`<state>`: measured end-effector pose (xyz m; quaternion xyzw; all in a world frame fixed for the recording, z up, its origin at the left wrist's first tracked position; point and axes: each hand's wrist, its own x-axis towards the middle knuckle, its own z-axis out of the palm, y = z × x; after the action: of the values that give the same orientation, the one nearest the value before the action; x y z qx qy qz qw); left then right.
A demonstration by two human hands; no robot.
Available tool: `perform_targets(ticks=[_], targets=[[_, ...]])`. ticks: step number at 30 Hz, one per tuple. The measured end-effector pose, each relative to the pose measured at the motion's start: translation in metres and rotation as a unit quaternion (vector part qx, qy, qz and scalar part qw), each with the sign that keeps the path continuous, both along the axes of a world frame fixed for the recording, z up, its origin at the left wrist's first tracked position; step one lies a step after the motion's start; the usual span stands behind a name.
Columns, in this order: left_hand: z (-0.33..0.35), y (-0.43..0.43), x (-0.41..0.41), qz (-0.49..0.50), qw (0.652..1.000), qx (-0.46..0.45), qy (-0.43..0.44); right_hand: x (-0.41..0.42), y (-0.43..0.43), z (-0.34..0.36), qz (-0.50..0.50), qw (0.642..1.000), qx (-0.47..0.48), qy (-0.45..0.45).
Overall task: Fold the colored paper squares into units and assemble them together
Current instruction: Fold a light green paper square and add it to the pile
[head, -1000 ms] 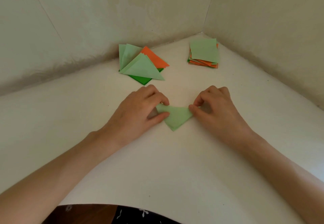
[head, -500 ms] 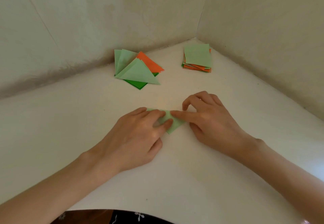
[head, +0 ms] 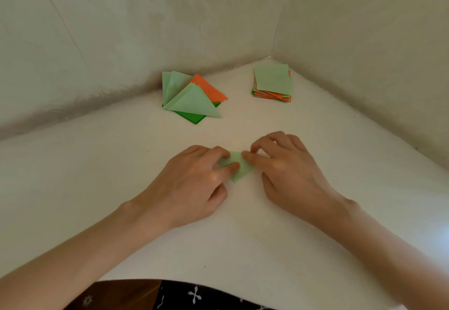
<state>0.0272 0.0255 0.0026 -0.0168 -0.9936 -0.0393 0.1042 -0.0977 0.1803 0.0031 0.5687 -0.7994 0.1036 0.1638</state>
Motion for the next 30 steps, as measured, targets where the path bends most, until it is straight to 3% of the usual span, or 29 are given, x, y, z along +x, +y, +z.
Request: perform_targets(ticks=[6,16,20,25,30], targets=[[0.002,0.003,-0.010,-0.029,0.999,0.008,-0.022,0.002,0.002,-0.007,-0.001,1.000,-0.011,-0.017],[0.009,-0.029,0.008,0.030,1.000,0.005,-0.001,0.004,0.001,-0.006,-0.008,0.998,0.004,-0.061],[0.008,-0.020,0.000,0.056,0.995,0.066,0.055,0.000,-0.004,-0.001,-0.029,0.983,-0.010,-0.179],[-0.001,-0.013,-0.020,0.088,0.985,0.144,-0.032,-0.010,-0.014,0.019,-0.063,0.949,0.109,-0.289],[-0.004,-0.015,-0.021,0.106,0.973,0.206,-0.021,-0.020,-0.026,0.032,-0.097,0.896,0.176,-0.396]])
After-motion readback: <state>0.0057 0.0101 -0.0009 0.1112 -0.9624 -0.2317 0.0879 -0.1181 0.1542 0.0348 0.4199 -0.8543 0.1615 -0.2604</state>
